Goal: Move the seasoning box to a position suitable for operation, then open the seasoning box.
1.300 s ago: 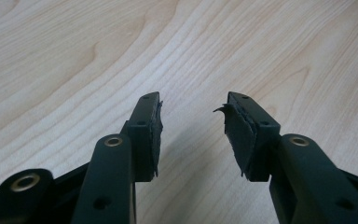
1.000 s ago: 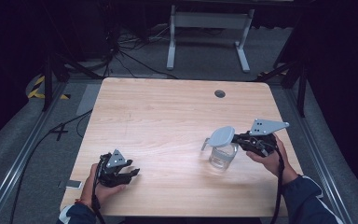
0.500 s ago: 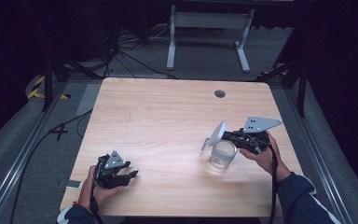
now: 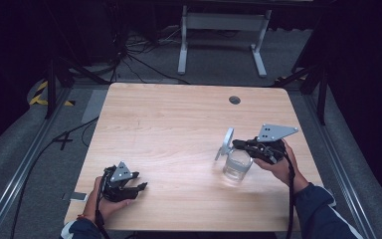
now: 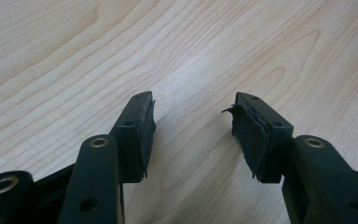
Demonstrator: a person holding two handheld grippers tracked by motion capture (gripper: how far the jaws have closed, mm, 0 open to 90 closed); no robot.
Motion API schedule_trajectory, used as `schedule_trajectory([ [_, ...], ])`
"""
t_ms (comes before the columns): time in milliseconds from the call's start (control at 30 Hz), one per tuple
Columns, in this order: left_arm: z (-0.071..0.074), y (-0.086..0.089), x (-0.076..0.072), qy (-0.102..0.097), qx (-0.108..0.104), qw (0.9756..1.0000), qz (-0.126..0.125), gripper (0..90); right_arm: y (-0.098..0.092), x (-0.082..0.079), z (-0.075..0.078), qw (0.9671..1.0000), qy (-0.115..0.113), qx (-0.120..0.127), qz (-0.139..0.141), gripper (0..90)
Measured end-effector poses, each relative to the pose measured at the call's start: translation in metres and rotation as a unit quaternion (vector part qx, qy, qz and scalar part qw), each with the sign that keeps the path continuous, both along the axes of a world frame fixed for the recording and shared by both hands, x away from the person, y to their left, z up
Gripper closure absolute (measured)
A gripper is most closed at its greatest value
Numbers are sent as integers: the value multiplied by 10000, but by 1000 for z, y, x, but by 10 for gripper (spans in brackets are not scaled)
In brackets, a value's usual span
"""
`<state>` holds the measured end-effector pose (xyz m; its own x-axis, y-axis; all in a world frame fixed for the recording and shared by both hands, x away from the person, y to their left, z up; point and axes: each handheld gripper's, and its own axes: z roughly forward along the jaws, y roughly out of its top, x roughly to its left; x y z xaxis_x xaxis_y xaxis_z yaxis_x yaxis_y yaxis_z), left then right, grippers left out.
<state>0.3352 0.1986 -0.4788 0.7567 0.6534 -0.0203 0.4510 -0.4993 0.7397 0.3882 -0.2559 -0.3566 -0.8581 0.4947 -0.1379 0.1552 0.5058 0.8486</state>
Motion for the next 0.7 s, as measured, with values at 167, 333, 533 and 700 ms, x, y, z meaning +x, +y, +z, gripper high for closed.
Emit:
schedule_trajectory([
  [167, -1, 1, 0, -54, -23, 10000, 6, 490, -1, 2, 0, 9999, -70, -135, -34, 894],
  [333, -1, 1, 0, -61, -19, 10000, 19, 485, 0, 1, 0, 9997, -90, -200, -72, 891],
  [533, -1, 2, 1, -96, 15, 10000, 2, 469, 0, 1, 0, 9996, -69, -274, -77, 865],
  [700, -1, 1, 1, -84, -5, 10000, 7, 461, -3, 0, 0, 9993, -32, -364, -125, 818],
])
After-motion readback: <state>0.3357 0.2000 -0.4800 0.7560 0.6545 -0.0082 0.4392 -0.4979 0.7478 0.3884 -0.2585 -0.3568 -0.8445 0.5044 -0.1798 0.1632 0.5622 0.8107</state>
